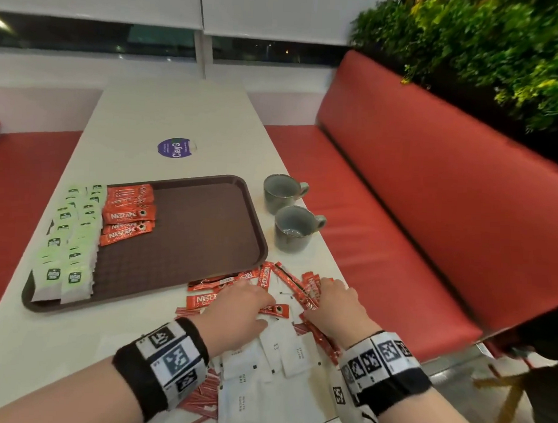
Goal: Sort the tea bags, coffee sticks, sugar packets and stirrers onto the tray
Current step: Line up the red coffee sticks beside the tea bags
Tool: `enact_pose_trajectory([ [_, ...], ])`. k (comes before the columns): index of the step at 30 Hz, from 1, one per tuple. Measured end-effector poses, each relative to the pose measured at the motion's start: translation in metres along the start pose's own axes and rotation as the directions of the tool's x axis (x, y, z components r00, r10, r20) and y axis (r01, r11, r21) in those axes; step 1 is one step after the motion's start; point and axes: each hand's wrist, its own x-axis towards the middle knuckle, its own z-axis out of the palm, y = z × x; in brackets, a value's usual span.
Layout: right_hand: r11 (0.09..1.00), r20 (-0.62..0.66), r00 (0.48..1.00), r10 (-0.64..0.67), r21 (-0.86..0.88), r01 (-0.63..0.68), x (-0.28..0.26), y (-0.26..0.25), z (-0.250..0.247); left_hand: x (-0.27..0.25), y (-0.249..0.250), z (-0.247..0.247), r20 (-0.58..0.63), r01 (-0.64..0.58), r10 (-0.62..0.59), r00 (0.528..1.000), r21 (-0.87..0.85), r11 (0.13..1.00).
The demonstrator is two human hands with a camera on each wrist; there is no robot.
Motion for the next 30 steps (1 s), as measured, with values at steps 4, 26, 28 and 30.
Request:
enact_pose_trajectory([
  [4, 0.999, 0.007, 0.999, -0.040, 0.014, 0.040, 0.008, -0.003, 0.007, 0.001, -0.001, 0.008, 0.024, 0.019, -0.020, 1.000, 0.054, 0.998],
  [26, 0.973, -0.140, 0.976, -0.168, 0.136, 0.187, 0.005, -0.008, 0.007, -0.004, -0.007, -0.008, -0.095, 0.114, -0.169, 0.981, -0.420, 0.900],
  [28, 0.961, -0.176, 0.966, -0.189, 0.170, 0.219, -0.002, -0.011, 0.001, -0.002, -0.005, -0.016, -0.107, 0.136, -0.220, 0.970, -0.512, 0.848],
  [30, 0.931, -0.220, 0.950, -0.221, 0.243, 0.273, -0.011, -0.020, -0.006, -0.002, -0.003, -0.023, -0.054, 0.165, -0.255, 0.965, -0.630, 0.759],
])
